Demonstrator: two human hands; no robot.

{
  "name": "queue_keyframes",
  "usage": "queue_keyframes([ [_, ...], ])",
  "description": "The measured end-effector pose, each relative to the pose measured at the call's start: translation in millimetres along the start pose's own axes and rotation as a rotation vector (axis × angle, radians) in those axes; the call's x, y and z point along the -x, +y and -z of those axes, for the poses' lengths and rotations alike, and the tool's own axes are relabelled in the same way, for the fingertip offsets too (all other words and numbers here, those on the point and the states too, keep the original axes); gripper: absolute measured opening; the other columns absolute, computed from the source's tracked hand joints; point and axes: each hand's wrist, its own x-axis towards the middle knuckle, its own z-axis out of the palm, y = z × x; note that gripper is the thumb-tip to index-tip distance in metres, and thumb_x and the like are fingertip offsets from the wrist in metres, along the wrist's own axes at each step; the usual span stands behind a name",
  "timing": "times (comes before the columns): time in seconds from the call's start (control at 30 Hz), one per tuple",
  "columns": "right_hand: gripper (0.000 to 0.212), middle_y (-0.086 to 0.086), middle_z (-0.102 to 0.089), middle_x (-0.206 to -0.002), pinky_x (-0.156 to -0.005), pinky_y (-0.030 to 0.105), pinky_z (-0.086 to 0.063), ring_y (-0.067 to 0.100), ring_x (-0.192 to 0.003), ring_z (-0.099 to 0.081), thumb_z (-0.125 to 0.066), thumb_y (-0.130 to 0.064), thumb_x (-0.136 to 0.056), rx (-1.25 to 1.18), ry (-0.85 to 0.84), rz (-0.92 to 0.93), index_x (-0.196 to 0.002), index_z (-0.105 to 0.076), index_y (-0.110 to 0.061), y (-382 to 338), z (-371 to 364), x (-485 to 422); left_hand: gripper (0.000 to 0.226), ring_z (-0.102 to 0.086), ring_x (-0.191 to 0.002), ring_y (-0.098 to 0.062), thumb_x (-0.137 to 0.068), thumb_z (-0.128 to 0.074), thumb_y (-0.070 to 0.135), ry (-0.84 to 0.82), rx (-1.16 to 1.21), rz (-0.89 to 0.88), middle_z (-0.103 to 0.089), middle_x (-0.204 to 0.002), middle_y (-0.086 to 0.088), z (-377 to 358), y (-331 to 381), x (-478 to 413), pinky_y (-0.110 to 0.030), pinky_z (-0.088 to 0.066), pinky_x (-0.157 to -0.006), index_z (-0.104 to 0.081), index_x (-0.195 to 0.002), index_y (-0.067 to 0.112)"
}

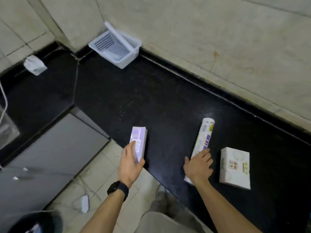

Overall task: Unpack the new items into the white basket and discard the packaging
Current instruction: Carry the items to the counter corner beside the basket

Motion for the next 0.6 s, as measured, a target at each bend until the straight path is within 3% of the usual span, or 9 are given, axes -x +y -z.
queue_keyframes([
  [0.07,0.101,0.02,-0.03,-0.146,-0.095,0.054,-0.045,0.037,-0.132,-0.032,-0.063,-0.044,-0.088,-0.034,-0.028,-0.031,-0.151,-0.001,0.006,-0.2,-0.5,-1.3,0.074,-0.044,-0.128,-0.021,-0.083,-0.068,0.028,0.056,0.022,0.029,-0.038,-0.15,0.005,7.6,-11.0,11.6,-0.04,-0.047,-0.096,-0.03,-0.146,0.027],
  [0.17,0.094,0.023,-0.03,-0.146,-0.098,0.054,-0.044,0.04,-0.133,-0.033,-0.064,-0.028,-0.086,-0.136,-0.075,-0.08,-0.15,-0.005,0.007,-0.4,3.4,-7.2,0.073,-0.047,-0.122,-0.021,-0.083,-0.069,0.027,0.101,0.07,0.075,-0.042,-0.144,0.002,18.0,-23.9,25.6,-0.032,-0.045,-0.086,-0.03,-0.144,0.031],
  [0.23,0.093,0.025,-0.033,-0.144,-0.099,0.053,-0.044,0.043,-0.131,-0.037,-0.066,-0.026,-0.083,-0.184,-0.104,-0.06,-0.149,-0.009,0.005,1.1,10.4,-8.4,0.075,-0.05,-0.114,-0.022,-0.081,-0.069,0.028,0.111,0.096,0.1,-0.045,-0.139,-0.002,29.4,-31.5,28.9,-0.032,-0.045,-0.079,-0.029,-0.144,0.035],
  [0.37,0.095,0.022,-0.042,-0.142,-0.098,0.045,-0.048,0.037,-0.123,-0.047,-0.067,-0.034,-0.085,-0.154,-0.154,0.237,-0.154,-0.01,-0.003,-17.5,22.8,15.3,0.078,-0.054,-0.101,-0.021,-0.077,-0.071,0.029,0.178,0.157,0.157,-0.045,-0.136,0.0,63.9,-48.5,24.4,-0.039,-0.053,-0.076,-0.029,-0.143,0.041],
  [0.5,0.096,0.004,-0.047,-0.144,-0.102,0.039,-0.046,0.025,-0.124,-0.052,-0.069,-0.031,-0.076,-0.267,-0.268,0.549,-0.155,-0.014,-0.022,-81.4,30.9,66.1,0.079,-0.046,-0.112,-0.014,-0.078,-0.073,0.026,0.267,0.187,0.146,-0.043,-0.141,0.002,108.7,-73.9,15.2,-0.035,-0.046,-0.083,-0.032,-0.144,0.036],
  [0.6,0.091,-0.004,-0.056,-0.128,-0.093,0.036,-0.049,0.022,-0.111,-0.056,-0.065,-0.029,-0.071,-0.282,-0.276,0.739,-0.151,-0.021,-0.035,-141.9,31.5,103.4,0.076,-0.044,-0.121,-0.011,-0.078,-0.073,0.024,0.314,0.209,0.147,-0.043,-0.142,0.006,150.0,-101.0,6.6,-0.033,-0.044,-0.091,-0.035,-0.143,0.034],
])
